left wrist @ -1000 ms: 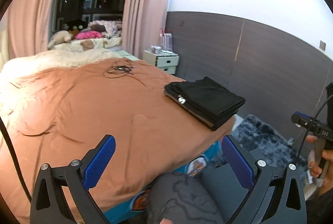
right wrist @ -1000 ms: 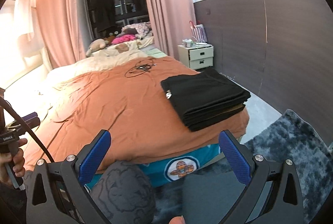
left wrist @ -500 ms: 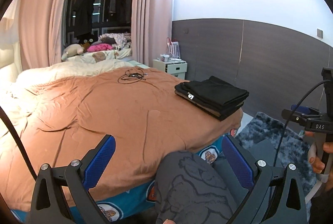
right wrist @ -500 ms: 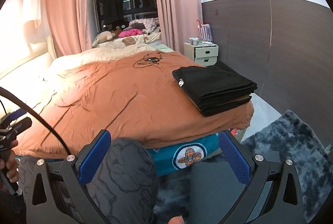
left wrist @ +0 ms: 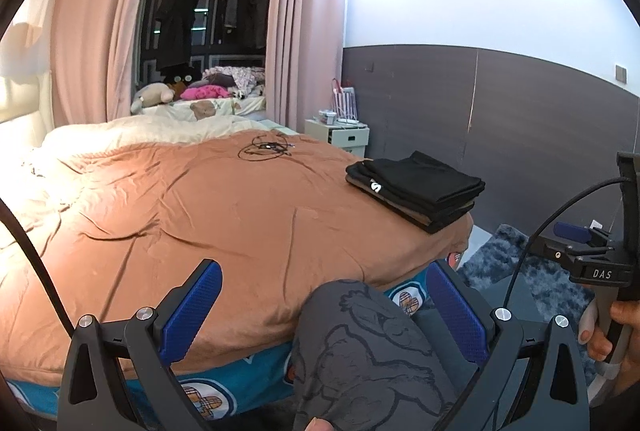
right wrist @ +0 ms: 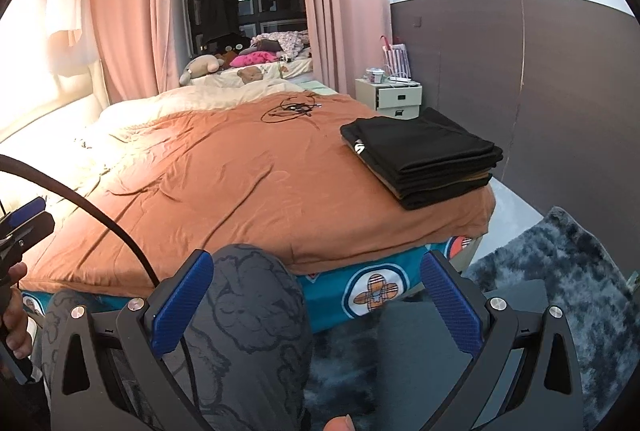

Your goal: Fold small clothes

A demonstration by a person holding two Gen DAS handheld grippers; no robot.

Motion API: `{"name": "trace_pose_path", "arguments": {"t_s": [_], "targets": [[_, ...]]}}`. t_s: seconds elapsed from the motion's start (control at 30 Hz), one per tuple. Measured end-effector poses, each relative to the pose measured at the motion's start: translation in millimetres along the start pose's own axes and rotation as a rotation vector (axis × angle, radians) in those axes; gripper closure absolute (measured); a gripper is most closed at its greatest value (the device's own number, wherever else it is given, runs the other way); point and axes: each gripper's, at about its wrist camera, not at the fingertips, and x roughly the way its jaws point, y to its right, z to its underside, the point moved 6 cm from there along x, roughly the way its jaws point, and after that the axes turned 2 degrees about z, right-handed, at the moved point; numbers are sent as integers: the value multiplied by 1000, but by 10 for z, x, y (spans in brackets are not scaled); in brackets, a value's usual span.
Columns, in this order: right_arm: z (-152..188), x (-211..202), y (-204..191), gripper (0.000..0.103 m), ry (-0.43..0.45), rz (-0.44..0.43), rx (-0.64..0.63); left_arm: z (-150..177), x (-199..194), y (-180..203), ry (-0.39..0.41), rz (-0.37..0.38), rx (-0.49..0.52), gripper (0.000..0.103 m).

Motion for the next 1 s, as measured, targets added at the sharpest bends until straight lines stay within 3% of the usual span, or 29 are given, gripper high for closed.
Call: {"name": "trace_pose_path", "arguments": {"t_s": [1.0], "targets": [[97,-121,-100,0,37,-15,-14,-28,-268,-65,30,-49,-4,0]]}}
